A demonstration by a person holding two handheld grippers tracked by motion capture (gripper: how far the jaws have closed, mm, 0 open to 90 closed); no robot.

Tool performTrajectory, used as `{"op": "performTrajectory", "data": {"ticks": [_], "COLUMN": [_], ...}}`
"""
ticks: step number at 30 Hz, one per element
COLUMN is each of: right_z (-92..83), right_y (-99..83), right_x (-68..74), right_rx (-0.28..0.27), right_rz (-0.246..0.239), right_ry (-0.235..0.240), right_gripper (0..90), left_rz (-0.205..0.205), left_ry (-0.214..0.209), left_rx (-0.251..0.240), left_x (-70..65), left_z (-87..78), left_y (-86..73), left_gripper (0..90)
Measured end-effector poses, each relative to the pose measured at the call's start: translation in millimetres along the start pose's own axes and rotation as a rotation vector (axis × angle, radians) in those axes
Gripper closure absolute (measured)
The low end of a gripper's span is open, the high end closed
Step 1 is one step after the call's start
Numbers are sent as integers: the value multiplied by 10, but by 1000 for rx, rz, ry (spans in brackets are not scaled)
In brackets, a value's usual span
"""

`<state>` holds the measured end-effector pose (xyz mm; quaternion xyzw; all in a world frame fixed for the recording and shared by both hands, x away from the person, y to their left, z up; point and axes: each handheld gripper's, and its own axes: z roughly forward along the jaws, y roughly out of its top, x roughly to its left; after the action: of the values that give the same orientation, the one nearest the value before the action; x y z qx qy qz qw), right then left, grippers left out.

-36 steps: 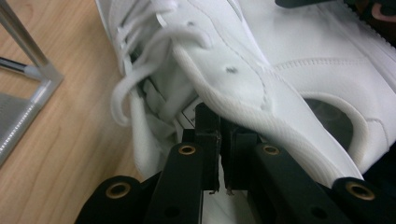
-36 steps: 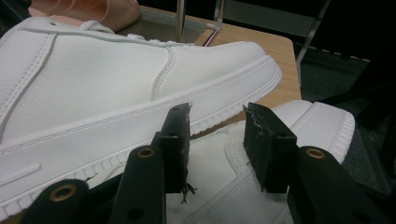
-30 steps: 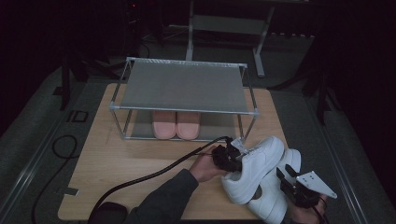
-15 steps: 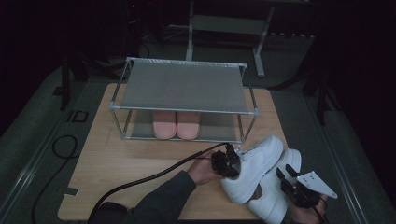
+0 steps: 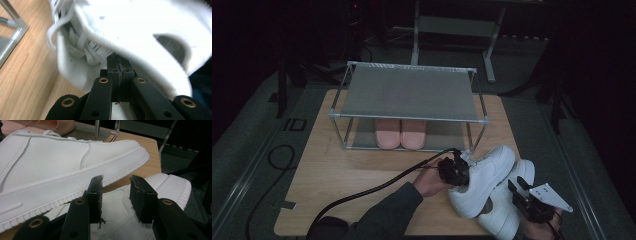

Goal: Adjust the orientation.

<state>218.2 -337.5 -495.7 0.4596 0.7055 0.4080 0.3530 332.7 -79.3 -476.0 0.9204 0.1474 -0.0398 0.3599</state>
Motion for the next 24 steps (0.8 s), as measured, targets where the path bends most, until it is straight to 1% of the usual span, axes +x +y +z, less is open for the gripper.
{"op": "performTrajectory", "data": {"ticks": [1, 3, 4, 7, 9, 14, 18, 20, 21, 24], "right_z": [0, 0, 1, 3, 2, -1, 0, 0, 0, 0], "right_y": [2, 3, 3, 4, 2, 1, 1, 1, 1, 0], "right_x": [2, 2, 2, 6, 3, 0, 0, 0, 2, 1], "right_rx": [1, 2, 2, 4, 4, 5, 5, 4, 5, 5], "right_rz": [2, 4, 4, 3, 2, 0, -1, -2, -3, -3], "right_ry": [1, 5, 7, 10, 11, 11, 11, 11, 10, 10], "right_gripper": [628, 635, 636, 636, 636, 637, 637, 637, 637, 636], "left_rz": [1, -17, -19, -30, -41, -71, -86, -86, -97, -99], "left_ry": [-2, -19, -19, -35, -43, -70, -74, -74, -87, -91], "left_rx": [-4, -22, -28, -42, -51, -51, -45, -45, -42, -45], "left_x": [7, 26, 30, 40, 50, 79, 88, 88, 95, 84], "left_z": [-8, -24, -30, -52, -62, -78, -88, -88, -98, -119], "left_y": [4, 6, 7, 6, -3, -35, -57, -57, -70, -69], "left_gripper": [899, 898, 898, 895, 858, 765, 703, 694, 674, 660]}}
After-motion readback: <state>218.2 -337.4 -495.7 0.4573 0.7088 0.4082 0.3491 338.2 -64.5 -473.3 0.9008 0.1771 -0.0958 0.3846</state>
